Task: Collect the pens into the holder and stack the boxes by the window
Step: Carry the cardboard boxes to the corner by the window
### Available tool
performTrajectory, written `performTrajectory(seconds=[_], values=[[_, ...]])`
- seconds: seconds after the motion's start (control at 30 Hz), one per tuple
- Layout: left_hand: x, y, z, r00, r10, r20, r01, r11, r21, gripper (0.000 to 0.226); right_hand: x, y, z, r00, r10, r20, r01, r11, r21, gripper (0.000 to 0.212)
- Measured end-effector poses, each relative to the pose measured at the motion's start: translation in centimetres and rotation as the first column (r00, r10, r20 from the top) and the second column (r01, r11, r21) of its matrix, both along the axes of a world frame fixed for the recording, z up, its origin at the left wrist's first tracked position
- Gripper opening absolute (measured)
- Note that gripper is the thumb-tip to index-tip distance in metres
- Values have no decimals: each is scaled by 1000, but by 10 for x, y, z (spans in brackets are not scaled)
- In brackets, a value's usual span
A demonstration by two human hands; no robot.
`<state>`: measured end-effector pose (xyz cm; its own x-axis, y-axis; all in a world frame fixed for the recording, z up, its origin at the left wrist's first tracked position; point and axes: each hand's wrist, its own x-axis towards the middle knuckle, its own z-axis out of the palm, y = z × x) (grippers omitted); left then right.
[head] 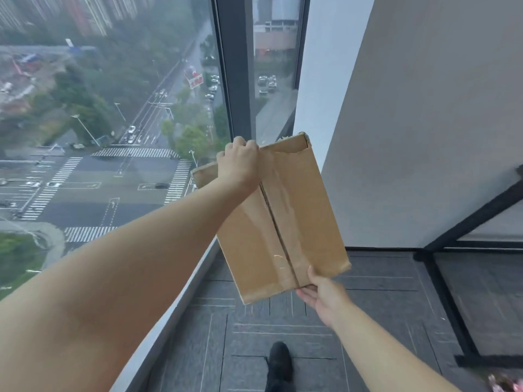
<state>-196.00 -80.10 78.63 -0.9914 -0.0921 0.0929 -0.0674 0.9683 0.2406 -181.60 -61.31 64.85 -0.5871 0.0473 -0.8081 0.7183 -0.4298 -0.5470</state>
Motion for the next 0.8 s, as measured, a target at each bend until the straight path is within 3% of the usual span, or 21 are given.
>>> performTrajectory(seconds=[0.43, 0.8], values=[[-294, -9, -49, 968, -90, 235, 98, 995, -23, 30, -262, -47, -32, 968, -42, 247, 60, 996, -67, 16], [-564, -34, -175, 915, -238, 327, 260, 965, -25, 37, -501, -107, -117, 890, -244, 385, 277, 960, -32, 17]])
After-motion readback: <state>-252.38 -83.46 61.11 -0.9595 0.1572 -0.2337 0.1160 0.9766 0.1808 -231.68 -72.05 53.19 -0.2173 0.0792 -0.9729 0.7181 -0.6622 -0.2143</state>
